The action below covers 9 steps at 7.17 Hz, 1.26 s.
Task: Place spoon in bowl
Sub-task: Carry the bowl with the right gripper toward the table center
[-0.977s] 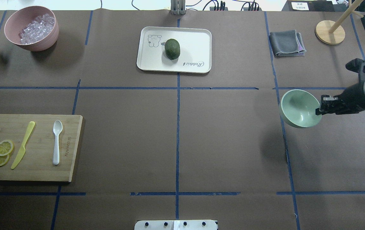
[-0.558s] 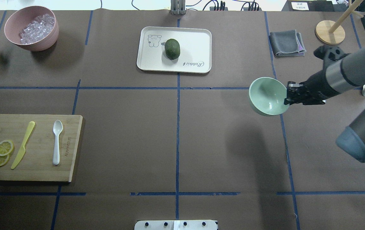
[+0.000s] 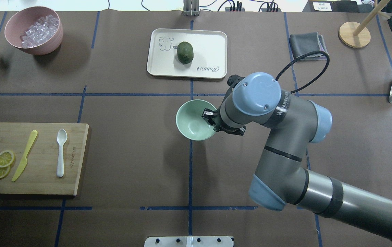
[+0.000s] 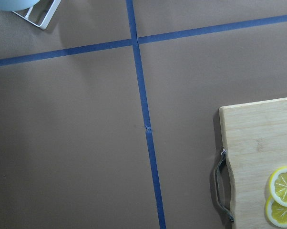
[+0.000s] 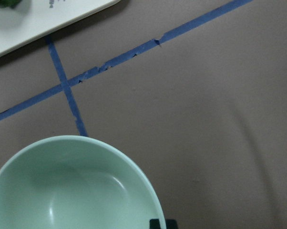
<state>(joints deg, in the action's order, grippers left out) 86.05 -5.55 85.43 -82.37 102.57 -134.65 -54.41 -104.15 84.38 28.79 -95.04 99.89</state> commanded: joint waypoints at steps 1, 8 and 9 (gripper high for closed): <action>0.00 -0.08 0.00 -0.07 -0.08 0.00 -1.00 | 2.91 3.32 -0.18 -2.77 -1.38 -4.61 1.00; 0.00 0.01 0.09 -0.60 -0.61 0.00 -1.00 | 2.82 3.34 -0.09 -3.31 1.33 -3.57 -1.00; 0.00 0.01 0.09 -0.51 -0.26 0.09 -1.00 | 2.21 0.72 0.34 -0.35 2.48 -0.34 -1.00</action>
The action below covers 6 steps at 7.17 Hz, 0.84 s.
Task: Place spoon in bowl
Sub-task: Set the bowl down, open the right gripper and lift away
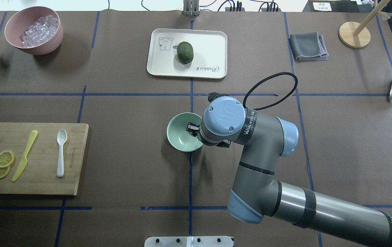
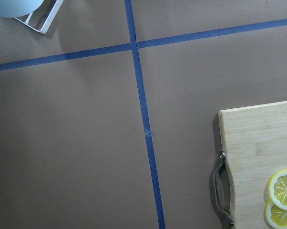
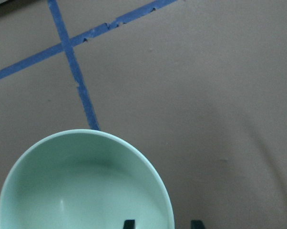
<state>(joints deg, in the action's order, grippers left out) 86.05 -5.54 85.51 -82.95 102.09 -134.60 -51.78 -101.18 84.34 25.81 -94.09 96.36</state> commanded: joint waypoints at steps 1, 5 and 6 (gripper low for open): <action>0.00 0.00 0.01 0.16 0.56 0.04 -1.00 | -0.60 -7.32 2.04 6.93 4.07 4.61 -1.00; -0.09 0.44 1.05 -0.46 0.21 -0.66 -1.00 | -11.12 -20.95 4.86 26.94 37.55 4.10 -1.00; -0.09 0.70 3.07 -2.90 -0.31 -0.40 -1.00 | -15.33 -24.21 7.13 34.32 51.68 4.10 -1.00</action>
<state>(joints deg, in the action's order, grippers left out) 85.96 -5.03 86.74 -83.96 102.28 -135.04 -62.33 -120.88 89.65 51.59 -58.12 100.62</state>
